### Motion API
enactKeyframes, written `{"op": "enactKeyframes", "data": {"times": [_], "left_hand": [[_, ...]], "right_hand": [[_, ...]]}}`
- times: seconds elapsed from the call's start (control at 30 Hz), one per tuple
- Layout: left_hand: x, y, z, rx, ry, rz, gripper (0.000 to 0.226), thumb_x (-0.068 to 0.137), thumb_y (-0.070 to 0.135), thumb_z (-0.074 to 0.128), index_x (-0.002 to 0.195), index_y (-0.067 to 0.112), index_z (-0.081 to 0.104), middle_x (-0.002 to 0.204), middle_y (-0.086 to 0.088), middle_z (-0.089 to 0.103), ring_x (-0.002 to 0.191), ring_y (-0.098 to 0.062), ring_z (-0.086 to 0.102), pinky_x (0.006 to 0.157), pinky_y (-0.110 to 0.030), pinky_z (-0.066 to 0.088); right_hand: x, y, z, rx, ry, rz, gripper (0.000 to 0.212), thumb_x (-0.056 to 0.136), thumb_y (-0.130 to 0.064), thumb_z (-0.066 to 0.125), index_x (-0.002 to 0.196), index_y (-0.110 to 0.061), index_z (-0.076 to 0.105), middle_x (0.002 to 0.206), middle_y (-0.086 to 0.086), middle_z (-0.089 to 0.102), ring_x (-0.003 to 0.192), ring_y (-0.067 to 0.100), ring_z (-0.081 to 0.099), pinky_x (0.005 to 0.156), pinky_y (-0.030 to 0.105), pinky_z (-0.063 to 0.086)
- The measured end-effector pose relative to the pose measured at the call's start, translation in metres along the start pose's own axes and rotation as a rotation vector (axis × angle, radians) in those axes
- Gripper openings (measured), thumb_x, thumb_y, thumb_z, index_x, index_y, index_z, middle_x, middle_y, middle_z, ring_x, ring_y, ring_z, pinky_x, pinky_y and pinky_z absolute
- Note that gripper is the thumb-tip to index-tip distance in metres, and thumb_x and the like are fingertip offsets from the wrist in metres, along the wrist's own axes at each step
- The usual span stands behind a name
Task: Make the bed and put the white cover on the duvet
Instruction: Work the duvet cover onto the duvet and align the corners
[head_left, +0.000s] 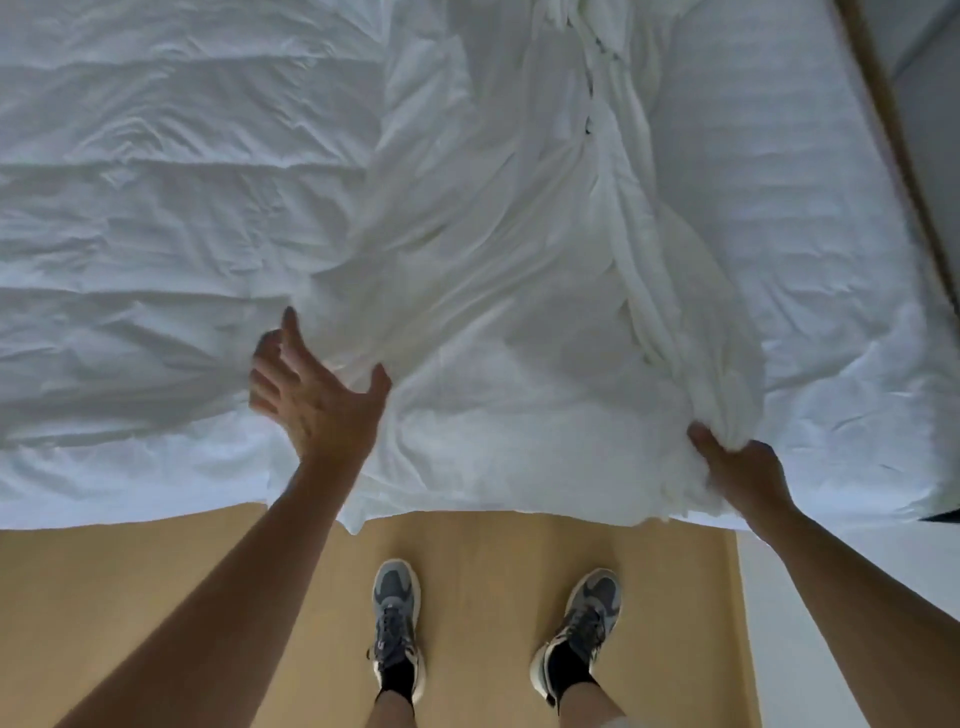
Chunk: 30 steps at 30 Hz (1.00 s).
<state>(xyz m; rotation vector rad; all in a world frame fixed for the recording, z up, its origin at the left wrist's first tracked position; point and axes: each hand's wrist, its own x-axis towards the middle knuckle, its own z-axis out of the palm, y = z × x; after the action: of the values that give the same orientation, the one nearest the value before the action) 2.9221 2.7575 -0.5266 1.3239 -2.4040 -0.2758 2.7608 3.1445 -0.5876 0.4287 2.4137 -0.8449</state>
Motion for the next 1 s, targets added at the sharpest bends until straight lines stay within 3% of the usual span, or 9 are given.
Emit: {"op": "enactKeyframes", "data": {"times": [0.1,0.17,0.23,0.33,0.4,0.5,0.67,0.83,1.0], "left_hand": [[-0.082,0.076,0.027,-0.142,-0.308,0.680,0.080,0.072,0.066,0.073,0.134,0.018,0.055,0.135,-0.012,0.048,0.124,-0.035,0.045,0.105,-0.049,0.030],[-0.132,0.114,0.051,0.023,-0.536,0.910,0.074,0.073,0.065,0.076,0.129,0.018,0.059,0.140,-0.013,0.047,0.128,-0.036,0.045,0.113,-0.054,0.026],[-0.142,0.133,0.071,0.182,-0.521,1.042,0.045,0.084,0.041,0.074,0.120,0.016,0.064,0.133,-0.010,0.052,0.121,-0.035,0.049,0.114,-0.053,0.027],[-0.119,0.128,0.090,0.338,-0.553,1.138,0.025,0.090,0.014,0.053,0.112,0.012,0.064,0.113,-0.009,0.063,0.106,-0.033,0.056,0.106,-0.045,0.035],[-0.102,0.112,0.090,0.275,-0.556,1.170,0.014,0.087,0.017,0.068,0.097,0.009,0.066,0.090,-0.011,0.069,0.088,-0.035,0.065,0.089,-0.043,0.050],[-0.091,0.081,0.070,0.138,-0.644,1.156,0.041,0.069,0.027,0.093,0.073,0.007,0.058,0.057,-0.010,0.060,0.054,-0.034,0.061,0.050,-0.036,0.052],[-0.063,0.021,0.032,0.136,-0.661,1.056,0.039,0.070,0.012,0.090,0.074,0.007,0.052,0.055,-0.012,0.057,0.049,-0.033,0.057,0.050,-0.034,0.055],[-0.066,0.041,0.029,0.253,-0.635,1.133,0.039,0.059,0.006,0.092,0.073,0.008,0.055,0.050,-0.008,0.057,0.042,-0.030,0.056,0.049,-0.028,0.049],[-0.007,-0.003,0.009,0.317,-0.553,1.187,0.042,0.051,-0.015,0.076,0.083,0.003,0.057,0.056,-0.010,0.058,0.043,-0.032,0.058,0.048,-0.033,0.051]], "right_hand": [[-0.013,-0.006,0.007,0.036,-0.043,-0.025,0.058,0.088,-0.061,0.064,0.086,-0.003,0.063,0.074,0.009,0.068,0.070,0.025,0.065,0.063,0.034,0.049],[-0.022,-0.006,0.008,0.061,-0.060,-0.013,0.056,0.089,-0.062,0.061,0.097,-0.007,0.060,0.089,0.009,0.068,0.079,0.025,0.064,0.072,0.037,0.053],[-0.025,-0.004,0.009,0.109,-0.050,0.021,0.065,0.089,-0.068,0.055,0.112,-0.007,0.061,0.106,0.013,0.067,0.091,0.028,0.064,0.080,0.038,0.053],[-0.021,-0.001,0.003,0.331,-0.045,0.153,0.089,0.091,-0.076,0.041,0.140,-0.002,0.051,0.128,0.016,0.060,0.110,0.032,0.058,0.092,0.035,0.046],[-0.017,0.001,-0.002,0.621,-0.059,0.300,0.101,0.084,-0.087,0.033,0.149,-0.011,0.044,0.144,0.011,0.053,0.130,0.033,0.052,0.111,0.040,0.040],[-0.010,0.006,-0.003,0.659,-0.044,0.386,0.105,0.083,-0.090,0.027,0.149,-0.010,0.043,0.142,0.009,0.054,0.129,0.035,0.052,0.113,0.044,0.039],[-0.006,0.012,-0.001,0.503,-0.090,0.368,0.108,0.081,-0.090,0.030,0.139,-0.002,0.051,0.116,0.014,0.064,0.094,0.032,0.061,0.084,0.040,0.051],[-0.001,0.022,-0.013,0.474,-0.166,0.327,0.095,0.081,-0.088,0.039,0.126,-0.007,0.058,0.103,0.009,0.068,0.094,0.029,0.066,0.093,0.044,0.055],[0.013,0.027,-0.023,0.484,-0.111,0.298,0.081,0.086,-0.082,0.043,0.105,-0.006,0.064,0.086,0.007,0.067,0.075,0.023,0.064,0.075,0.036,0.056]]}}
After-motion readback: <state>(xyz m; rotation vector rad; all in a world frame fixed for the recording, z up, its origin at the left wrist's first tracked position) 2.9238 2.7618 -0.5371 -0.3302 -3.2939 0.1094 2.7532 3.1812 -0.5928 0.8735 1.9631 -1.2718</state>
